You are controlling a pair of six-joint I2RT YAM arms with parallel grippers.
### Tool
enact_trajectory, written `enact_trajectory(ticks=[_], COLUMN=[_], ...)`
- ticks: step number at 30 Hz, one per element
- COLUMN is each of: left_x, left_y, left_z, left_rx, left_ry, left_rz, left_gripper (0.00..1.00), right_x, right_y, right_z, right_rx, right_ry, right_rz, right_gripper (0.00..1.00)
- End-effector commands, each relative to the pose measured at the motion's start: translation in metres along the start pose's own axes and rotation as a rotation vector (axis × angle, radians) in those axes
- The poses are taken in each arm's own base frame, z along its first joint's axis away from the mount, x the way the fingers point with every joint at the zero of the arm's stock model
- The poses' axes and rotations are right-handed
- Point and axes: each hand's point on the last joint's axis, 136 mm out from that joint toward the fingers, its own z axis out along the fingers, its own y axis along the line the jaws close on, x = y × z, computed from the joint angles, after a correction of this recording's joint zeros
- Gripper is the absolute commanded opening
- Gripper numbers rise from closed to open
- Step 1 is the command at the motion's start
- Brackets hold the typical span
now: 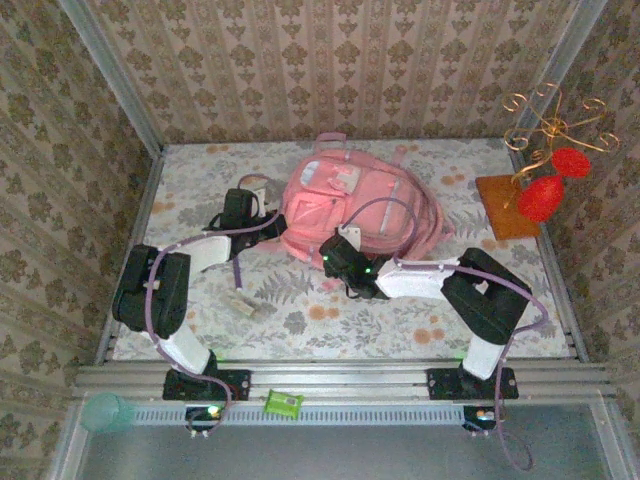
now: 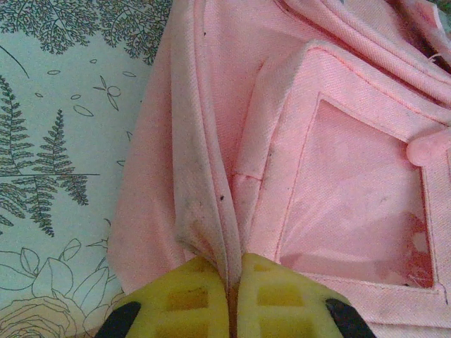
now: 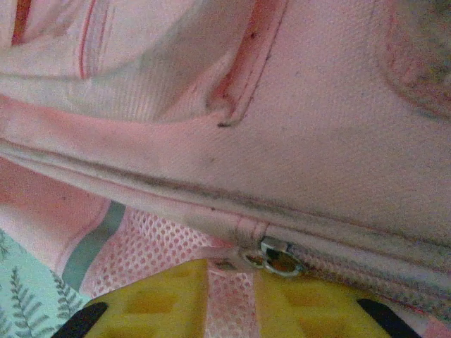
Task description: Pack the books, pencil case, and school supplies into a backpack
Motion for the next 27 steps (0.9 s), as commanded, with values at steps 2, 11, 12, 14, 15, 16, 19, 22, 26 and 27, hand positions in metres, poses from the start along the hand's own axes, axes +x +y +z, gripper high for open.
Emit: enact_trajectory(ticks=[2, 11, 12, 14, 15, 16, 19, 22, 26, 27], left_x=[0.007, 0.006, 0.006, 0.006, 0.007, 0.007, 0.006, 0.006, 0.006, 0.007], left_y=[-0.006, -0.004, -0.004, -0.003, -0.004, -0.004, -0.004, -0.004, -0.005, -0.004], left_z=[-0.007, -0.007, -0.008, -0.008, -0.007, -0.008, -0.008, -0.008, -0.009, -0.009], left_rx=[0.015, 0.005, 0.003, 0.002, 0.004, 0.003, 0.005, 0.005, 0.007, 0.006], left_ry=[0.023, 0.024, 0.023, 0.024, 0.026, 0.026, 0.025, 0.025, 0.024, 0.025], left_rz=[0.035, 0.037, 0.038, 0.037, 0.037, 0.039, 0.04, 0.04, 0.04, 0.041], left_gripper=[0.0, 0.0, 0.0, 0.0, 0.0, 0.0, 0.0, 0.0, 0.0, 0.0], right_x=[-0.008, -0.002, -0.002, -0.005, -0.004, -0.006, -0.009, -0.009, -0.007, -0.006], right_y=[-0.01, -0.017, -0.016, -0.014, -0.013, -0.013, -0.014, -0.02, -0.025, -0.026], right_z=[0.006, 0.004, 0.003, 0.001, 0.001, 0.0, 0.0, 0.003, 0.008, 0.009], right_rx=[0.053, 0.036, 0.026, -0.008, -0.026, -0.033, -0.04, -0.018, -0.017, -0.015], right_ry=[-0.054, -0.055, -0.056, -0.062, -0.06, -0.066, -0.067, -0.061, -0.05, -0.046], right_rz=[0.007, 0.035, 0.041, 0.074, 0.088, 0.106, 0.136, 0.166, 0.231, 0.239], right_gripper=[0.18, 0.12, 0.13, 0.19, 0.2, 0.21, 0.24, 0.25, 0.25, 0.25])
